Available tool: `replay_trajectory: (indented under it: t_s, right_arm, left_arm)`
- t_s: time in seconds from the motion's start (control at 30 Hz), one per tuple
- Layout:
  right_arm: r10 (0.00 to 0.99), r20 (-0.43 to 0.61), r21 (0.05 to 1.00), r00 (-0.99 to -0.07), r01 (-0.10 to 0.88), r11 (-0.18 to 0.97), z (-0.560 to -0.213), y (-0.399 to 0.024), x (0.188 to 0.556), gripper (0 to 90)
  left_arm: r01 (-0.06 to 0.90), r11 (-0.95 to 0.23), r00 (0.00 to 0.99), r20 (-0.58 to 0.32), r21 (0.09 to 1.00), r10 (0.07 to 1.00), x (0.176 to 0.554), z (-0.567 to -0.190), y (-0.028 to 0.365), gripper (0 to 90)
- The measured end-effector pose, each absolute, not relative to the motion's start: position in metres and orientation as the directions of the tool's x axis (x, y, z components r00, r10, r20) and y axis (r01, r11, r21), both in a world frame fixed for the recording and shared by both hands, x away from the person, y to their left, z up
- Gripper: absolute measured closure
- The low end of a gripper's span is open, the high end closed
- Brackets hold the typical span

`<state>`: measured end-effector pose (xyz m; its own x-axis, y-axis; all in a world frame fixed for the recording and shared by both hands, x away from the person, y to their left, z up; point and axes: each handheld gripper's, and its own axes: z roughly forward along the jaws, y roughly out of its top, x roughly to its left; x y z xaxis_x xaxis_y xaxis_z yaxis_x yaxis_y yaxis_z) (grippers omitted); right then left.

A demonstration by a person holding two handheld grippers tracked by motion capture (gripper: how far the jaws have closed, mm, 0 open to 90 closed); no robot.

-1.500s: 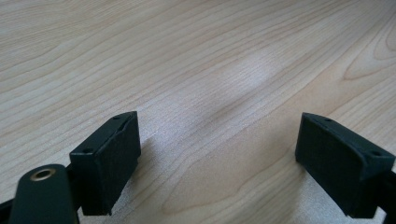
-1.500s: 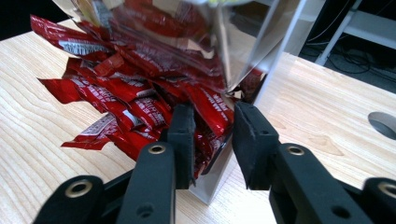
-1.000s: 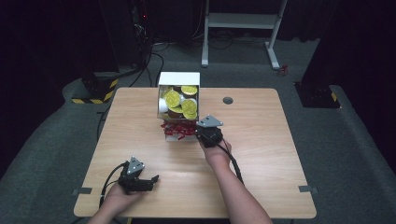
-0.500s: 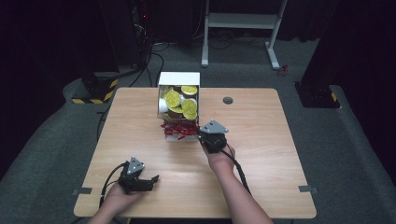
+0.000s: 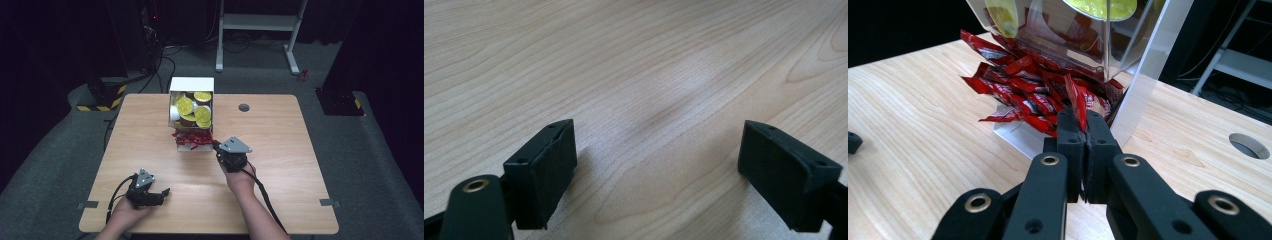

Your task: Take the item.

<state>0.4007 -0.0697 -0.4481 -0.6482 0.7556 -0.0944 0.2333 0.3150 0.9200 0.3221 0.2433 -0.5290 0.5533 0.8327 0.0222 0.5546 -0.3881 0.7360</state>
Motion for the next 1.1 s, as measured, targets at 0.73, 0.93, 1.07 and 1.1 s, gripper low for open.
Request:
replay_trajectory:
  t_s: [0.73, 0.93, 1.07, 1.1]
  right_arm:
    - [0.734, -0.099, 0.953, -0.671, 0.148, 0.263, -0.434, -0.092, 0.367, 88.8]
    - [0.74, -0.091, 0.956, -0.667, 0.149, 0.252, -0.433, -0.099, 0.365, 88.9]
    - [0.743, -0.073, 0.96, -0.665, 0.155, 0.233, -0.432, -0.104, 0.363, 88.9]
    - [0.743, -0.062, 0.961, -0.667, 0.16, 0.224, -0.431, -0.104, 0.362, 88.9]
  left_arm:
    - [0.561, -0.373, 0.543, 0.011, 0.739, 0.839, 0.318, -0.529, 0.244, 16.2]
    - [0.561, -0.373, 0.543, 0.011, 0.739, 0.839, 0.318, -0.529, 0.244, 16.2]
    - [0.561, -0.373, 0.544, 0.012, 0.739, 0.839, 0.318, -0.529, 0.244, 16.2]
    - [0.56, -0.372, 0.543, 0.012, 0.74, 0.84, 0.318, -0.529, 0.244, 16.2]
